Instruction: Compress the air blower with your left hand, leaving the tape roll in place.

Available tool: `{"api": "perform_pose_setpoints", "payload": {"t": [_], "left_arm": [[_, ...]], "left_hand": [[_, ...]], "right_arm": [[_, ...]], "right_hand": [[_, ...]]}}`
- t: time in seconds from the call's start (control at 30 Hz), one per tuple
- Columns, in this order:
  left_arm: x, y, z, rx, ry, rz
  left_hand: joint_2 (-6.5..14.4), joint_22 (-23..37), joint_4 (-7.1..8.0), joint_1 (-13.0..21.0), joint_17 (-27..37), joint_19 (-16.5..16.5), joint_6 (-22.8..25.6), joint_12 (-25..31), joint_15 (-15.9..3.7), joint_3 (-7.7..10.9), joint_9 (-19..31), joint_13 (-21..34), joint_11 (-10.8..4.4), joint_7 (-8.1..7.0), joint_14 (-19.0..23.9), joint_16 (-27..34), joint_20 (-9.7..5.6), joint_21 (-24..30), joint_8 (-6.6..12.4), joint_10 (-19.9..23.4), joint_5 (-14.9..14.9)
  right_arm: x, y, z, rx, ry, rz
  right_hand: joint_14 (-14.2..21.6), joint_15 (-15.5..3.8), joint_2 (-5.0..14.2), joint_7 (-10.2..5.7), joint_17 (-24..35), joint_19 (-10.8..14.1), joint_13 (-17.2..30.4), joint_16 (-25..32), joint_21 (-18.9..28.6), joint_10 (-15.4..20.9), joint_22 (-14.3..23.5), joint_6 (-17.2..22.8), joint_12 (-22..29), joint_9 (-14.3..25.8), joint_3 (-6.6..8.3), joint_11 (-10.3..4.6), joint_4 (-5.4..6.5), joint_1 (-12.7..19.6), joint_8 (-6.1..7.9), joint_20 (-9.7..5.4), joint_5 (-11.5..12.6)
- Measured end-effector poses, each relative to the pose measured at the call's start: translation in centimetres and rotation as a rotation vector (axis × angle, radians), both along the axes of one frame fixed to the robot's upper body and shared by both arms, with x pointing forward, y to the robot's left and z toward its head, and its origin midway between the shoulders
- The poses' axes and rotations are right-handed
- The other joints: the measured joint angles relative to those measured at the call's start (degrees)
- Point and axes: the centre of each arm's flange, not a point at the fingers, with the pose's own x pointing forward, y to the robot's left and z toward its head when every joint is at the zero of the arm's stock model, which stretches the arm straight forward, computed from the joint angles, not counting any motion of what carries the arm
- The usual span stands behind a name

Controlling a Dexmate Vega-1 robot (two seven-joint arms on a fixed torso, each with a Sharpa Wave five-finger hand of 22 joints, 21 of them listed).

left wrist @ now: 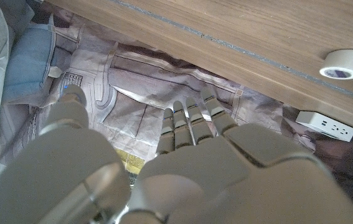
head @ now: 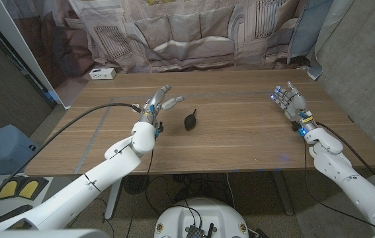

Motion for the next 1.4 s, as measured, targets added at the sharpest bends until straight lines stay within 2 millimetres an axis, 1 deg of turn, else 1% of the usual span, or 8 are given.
{"api": "perform_pose_setpoints", "payload": {"t": [0.13,0.3,0.33,0.4,0.83,1.07,1.17,1.4], "left_arm": [[-0.4,-0.8,0.4,0.032,0.007,0.019],[-0.9,-1.9,1.0,0.06,0.008,0.031],[-0.4,-1.0,0.6,0.083,0.048,0.105],[-0.5,-1.1,0.6,0.091,0.057,0.119],[-0.4,-2.5,1.5,0.156,0.125,0.158],[-0.3,-3.1,1.6,0.187,0.166,0.199],[-0.3,-3.4,1.7,0.204,0.18,0.224],[-0.5,-4.2,1.8,0.243,0.206,0.27]], "left_hand": [[0.0,0.0,0.31,0.5,0.0,1.3,0.0,-0.4,0.22,-0.31,0.0,0.0,1.13,0.03,0.2,-0.2,1.17,0.0,0.0,-0.6,0.0],[-0.2,0.2,0.81,0.8,0.0,2.4,0.0,-0.4,0.42,-0.81,0.0,0.0,1.33,0.04,0.0,-0.4,3.38,0.0,-0.32,-0.7,0.0],[-0.2,0.3,0.95,0.8,0.0,2.6,-0.1,-0.4,0.54,-0.96,0.0,0.0,1.34,0.06,0.1,-0.4,3.69,0.0,-0.32,-0.7,0.0],[-0.3,0.3,0.96,0.8,0.0,3.0,-0.1,-0.4,0.62,-0.96,0.0,0.0,1.96,0.4,0.2,-0.4,4.18,0.0,-0.32,-0.6,0.0],[-1.4,0.3,1.82,-0.1,0.0,5.1,0.0,-0.4,1.36,-2.18,0.0,0.0,2.43,1.69,1.8,-0.2,4.94,0.0,-0.53,0.5,-0.3],[-1.6,0.6,2.13,-0.3,0.0,9.0,2.1,0.0,1.36,-3.58,0.0,0.3,2.33,2.46,5.6,0.7,4.79,0.0,-0.21,3.0,-0.3],[-1.6,0.6,2.43,-0.3,0.1,9.0,2.1,0.0,3.26,-4.22,0.0,0.3,2.33,2.46,5.6,0.7,4.79,-0.1,-0.21,3.0,-0.3],[-2.0,0.5,2.68,-0.7,0.1,8.1,2.6,0.0,2.96,-4.47,0.0,0.3,2.65,2.58,5.2,0.0,5.02,-0.7,-0.21,2.6,-0.3]], "right_arm": [[-0.1,-0.2,-0.2,0.006,0.002,0.0],[-0.3,-0.4,-0.5,0.014,0.005,-0.004],[-0.5,-0.5,-0.8,0.017,0.007,-0.005],[-0.7,-0.6,-1.0,0.019,0.008,-0.007],[-1.6,-1.1,-1.8,0.037,0.006,-0.024],[-1.9,-1.3,-2.3,0.047,0.011,-0.028],[-2.0,-1.3,-2.4,0.049,0.013,-0.03],[-2.1,-1.4,-2.6,0.053,0.014,-0.031]], "right_hand": [[0.1,0.1,0.0,0.01,0.0,0.2,0.0,0.0,0.0,0.2,0.0,0.0,0.0,0.0,0.0,0.22,0.0,0.0,0.0,0.2,0.0],[0.1,0.1,0.24,0.21,0.0,0.2,0.0,0.0,0.0,0.3,0.0,0.2,0.0,0.0,0.0,0.31,0.0,-0.2,0.0,0.2,0.0],[0.1,0.1,0.23,0.21,0.0,0.2,0.0,0.0,0.0,0.3,0.0,0.2,0.0,0.0,0.0,0.31,0.0,-0.2,0.0,0.2,0.0],[0.3,-0.12,0.23,0.21,0.0,0.2,0.0,0.0,0.0,0.3,0.0,0.2,0.0,0.0,0.0,0.31,0.0,-0.2,0.0,0.23,0.0],[0.6,0.01,0.23,0.21,0.0,0.4,0.0,0.0,-0.2,0.6,0.0,0.2,0.0,0.0,0.0,0.62,0.0,-0.2,0.0,0.41,0.0],[0.8,0.21,0.23,0.21,0.0,0.4,0.0,0.0,-0.4,0.9,0.0,0.2,0.0,0.0,0.0,0.31,0.0,-0.2,0.0,0.41,0.0],[0.8,0.21,0.23,0.21,0.0,0.4,0.0,0.0,-0.4,0.9,0.0,0.2,0.0,0.0,0.0,0.31,0.0,-0.2,0.0,0.41,0.0],[0.8,0.2,0.23,0.21,0.0,0.6,0.0,-0.4,-0.4,0.9,0.3,0.2,0.0,0.0,0.0,0.3,0.0,-0.2,0.0,0.64,0.0]]}}
